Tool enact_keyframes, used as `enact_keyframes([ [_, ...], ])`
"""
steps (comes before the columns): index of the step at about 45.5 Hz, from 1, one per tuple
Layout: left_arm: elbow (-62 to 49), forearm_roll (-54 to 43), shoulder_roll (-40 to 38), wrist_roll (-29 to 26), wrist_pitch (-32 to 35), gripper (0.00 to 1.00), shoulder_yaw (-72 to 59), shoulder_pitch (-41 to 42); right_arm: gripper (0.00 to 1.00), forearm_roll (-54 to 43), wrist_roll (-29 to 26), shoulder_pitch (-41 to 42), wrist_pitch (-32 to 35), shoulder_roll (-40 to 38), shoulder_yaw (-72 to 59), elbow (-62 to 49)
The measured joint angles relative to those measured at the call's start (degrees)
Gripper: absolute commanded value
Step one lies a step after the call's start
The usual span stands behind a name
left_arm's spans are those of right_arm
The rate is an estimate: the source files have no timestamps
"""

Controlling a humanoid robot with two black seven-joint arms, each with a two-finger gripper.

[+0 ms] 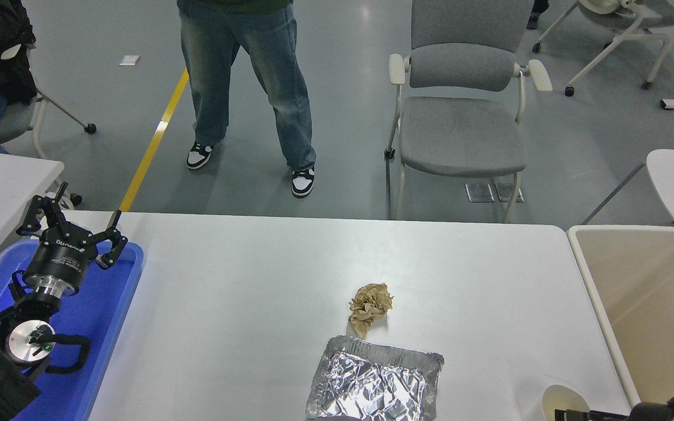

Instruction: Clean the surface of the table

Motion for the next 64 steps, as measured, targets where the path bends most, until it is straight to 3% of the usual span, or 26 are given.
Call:
enact_keyframes([
  [16, 0.0, 0.0, 0.0, 0.0, 0.0, 1.00, 0.0, 0.0, 0.00, 1.6, -0.5, 0.7, 1.0, -4.1, 0.4, 2.4],
  [25, 0.0, 0.0, 0.0, 0.0, 0.0, 1.00, 0.0, 0.0, 0.00, 2.0, -0.2, 4.9, 5.1, -10.3, 0.8, 4.8],
  [52, 0.0, 0.0, 0.0, 0.0, 0.0, 1.00, 0.0, 0.0, 0.00, 5.3, 0.1, 29.8, 32.3, -30.6, 2.9, 7.3],
  [64, 0.0, 0.0, 0.0, 0.0, 0.0, 1.00, 0.0, 0.0, 0.00, 5.7, 0.1, 34.5, 41.6, -35.3, 7.7, 7.4],
])
